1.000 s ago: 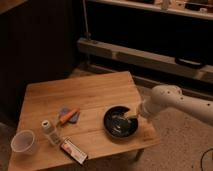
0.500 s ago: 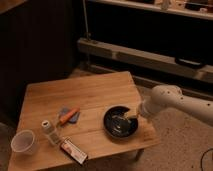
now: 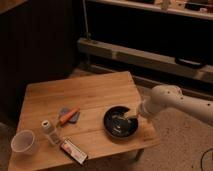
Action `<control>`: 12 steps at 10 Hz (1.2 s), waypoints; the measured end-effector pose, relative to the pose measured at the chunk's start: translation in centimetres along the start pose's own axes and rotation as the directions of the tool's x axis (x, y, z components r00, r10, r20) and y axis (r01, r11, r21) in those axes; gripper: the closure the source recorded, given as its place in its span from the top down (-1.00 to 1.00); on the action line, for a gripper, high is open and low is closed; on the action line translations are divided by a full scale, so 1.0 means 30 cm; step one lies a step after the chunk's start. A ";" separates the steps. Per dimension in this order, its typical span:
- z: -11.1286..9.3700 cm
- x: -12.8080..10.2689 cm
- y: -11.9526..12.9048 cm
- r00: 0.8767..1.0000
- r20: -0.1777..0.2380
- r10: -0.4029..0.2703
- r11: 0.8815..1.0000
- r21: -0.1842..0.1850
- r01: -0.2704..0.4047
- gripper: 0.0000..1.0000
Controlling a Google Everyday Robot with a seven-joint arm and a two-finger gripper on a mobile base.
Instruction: Pick up the ceramic cup
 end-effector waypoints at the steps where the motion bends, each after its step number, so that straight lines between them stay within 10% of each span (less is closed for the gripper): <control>1: 0.000 0.000 0.000 1.000 0.000 0.000 1.000 0.000 0.000 0.60; 6: -0.075 -0.007 0.157 0.992 0.045 -0.118 0.991 0.072 0.114 0.60; 12: -0.128 -0.073 0.697 0.906 0.017 -0.423 0.891 0.193 0.412 0.60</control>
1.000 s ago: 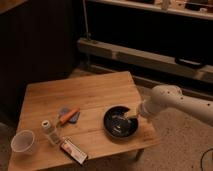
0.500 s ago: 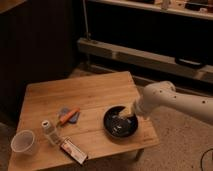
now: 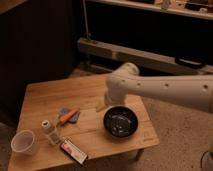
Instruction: Pick up the ceramic cup
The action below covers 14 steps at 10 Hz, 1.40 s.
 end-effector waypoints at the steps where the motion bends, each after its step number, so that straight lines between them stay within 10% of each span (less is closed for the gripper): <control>1: -0.001 -0.003 0.005 1.000 -0.003 -0.011 1.000 0.005 0.011 0.60; 6: -0.002 -0.004 0.030 0.997 0.025 -0.073 0.997 0.039 0.072 0.60; 9: -0.004 -0.041 0.219 0.953 0.093 -0.289 0.957 0.062 0.284 0.60; 12: -0.012 -0.062 0.356 0.884 0.141 -0.447 0.895 0.081 0.439 0.60; 14: -0.001 -0.097 0.401 0.877 0.127 -0.464 0.886 0.066 0.459 0.60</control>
